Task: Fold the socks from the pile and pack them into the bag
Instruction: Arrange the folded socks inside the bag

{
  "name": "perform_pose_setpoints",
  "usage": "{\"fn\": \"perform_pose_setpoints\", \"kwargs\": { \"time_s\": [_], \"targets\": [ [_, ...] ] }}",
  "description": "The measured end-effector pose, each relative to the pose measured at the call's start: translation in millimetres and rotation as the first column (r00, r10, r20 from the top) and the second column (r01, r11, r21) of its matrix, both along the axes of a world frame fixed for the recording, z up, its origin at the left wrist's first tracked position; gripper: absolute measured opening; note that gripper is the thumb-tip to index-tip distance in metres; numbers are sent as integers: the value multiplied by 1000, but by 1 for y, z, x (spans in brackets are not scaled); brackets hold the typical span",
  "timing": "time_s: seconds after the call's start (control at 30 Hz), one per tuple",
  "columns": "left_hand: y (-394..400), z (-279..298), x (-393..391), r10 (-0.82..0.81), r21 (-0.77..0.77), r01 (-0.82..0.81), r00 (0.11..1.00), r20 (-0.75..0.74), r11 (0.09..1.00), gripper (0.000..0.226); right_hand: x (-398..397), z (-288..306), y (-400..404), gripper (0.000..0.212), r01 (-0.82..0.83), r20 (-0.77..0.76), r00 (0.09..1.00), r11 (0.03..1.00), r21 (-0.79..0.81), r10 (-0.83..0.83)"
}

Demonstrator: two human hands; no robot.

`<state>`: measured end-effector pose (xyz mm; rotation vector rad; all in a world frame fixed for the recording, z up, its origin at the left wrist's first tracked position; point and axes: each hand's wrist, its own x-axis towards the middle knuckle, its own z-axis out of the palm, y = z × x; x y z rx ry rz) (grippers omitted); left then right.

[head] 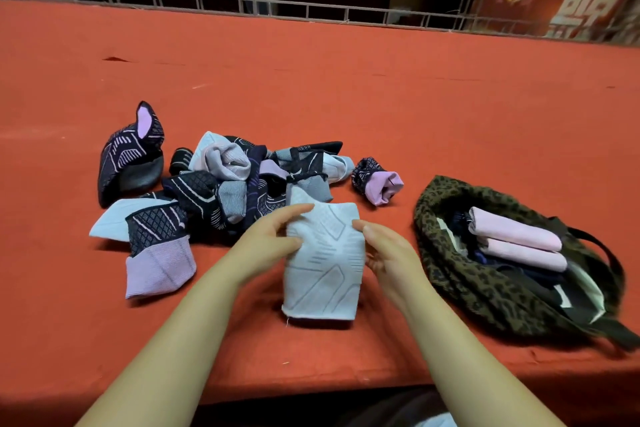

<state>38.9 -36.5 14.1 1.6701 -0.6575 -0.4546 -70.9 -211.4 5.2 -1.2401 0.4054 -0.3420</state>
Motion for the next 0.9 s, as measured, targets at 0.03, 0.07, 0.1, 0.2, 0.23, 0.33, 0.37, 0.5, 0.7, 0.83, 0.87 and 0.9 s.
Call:
{"fn": "perform_pose_setpoints", "kwargs": {
  "time_s": [0.03, 0.07, 0.1, 0.2, 0.23, 0.33, 0.37, 0.5, 0.7, 0.83, 0.87, 0.9],
  "targets": [
    [-6, 4, 10, 38, 30, -39, 998, 44, 999, 58, 8, 6, -5, 19, 24, 33, 999, 999, -26, -23],
    [-13, 10, 20, 67, 40, -71, 994, 83, 997, 57, 17, 14, -12, 19, 45, 61, 997, 998, -47, -42],
    [-20, 17, 28, 95, 40, -100, 988, 122, 994, 56, 24, 22, -19, 18, 65, 88, 994, 995, -71, -59],
    [-42, 35, 44, 138, 50, -156, 953, 268, 986, 57, 39, 49, -39, 15, 117, 158, 984, 969, -219, -83],
    [-44, 38, 45, 135, 83, -169, 939, 318, 982, 57, 40, 51, -42, 17, 133, 163, 983, 952, -274, -90],
    [-39, 19, 35, 60, 197, -143, 925, 376, 970, 57, 31, 30, -45, 21, 133, 47, 991, 896, -423, -125],
    [-34, 6, 28, 17, 243, -115, 927, 374, 963, 58, 24, 12, -44, 23, 88, -38, 992, 879, -469, -119],
    [-12, -48, -8, -114, 402, -20, 945, 307, 915, 53, -12, -54, -33, 34, -153, -346, 938, 921, -359, 22],
    [5, -79, -24, -104, 466, -74, 933, 344, 881, 59, -30, -70, -17, 44, -245, -357, 932, 833, -497, 61],
    [5, -81, -23, -167, 564, -108, 895, 414, 819, 64, -30, -73, -16, 43, -239, -342, 940, 703, -669, -5],
    [4, -82, -23, -180, 594, -130, 883, 433, 794, 64, -30, -73, -17, 46, -232, -339, 940, 676, -700, -28],
    [4, -83, -24, -182, 616, -153, 877, 446, 773, 65, -31, -73, -17, 50, -232, -340, 939, 649, -725, -44]
  ]
}}
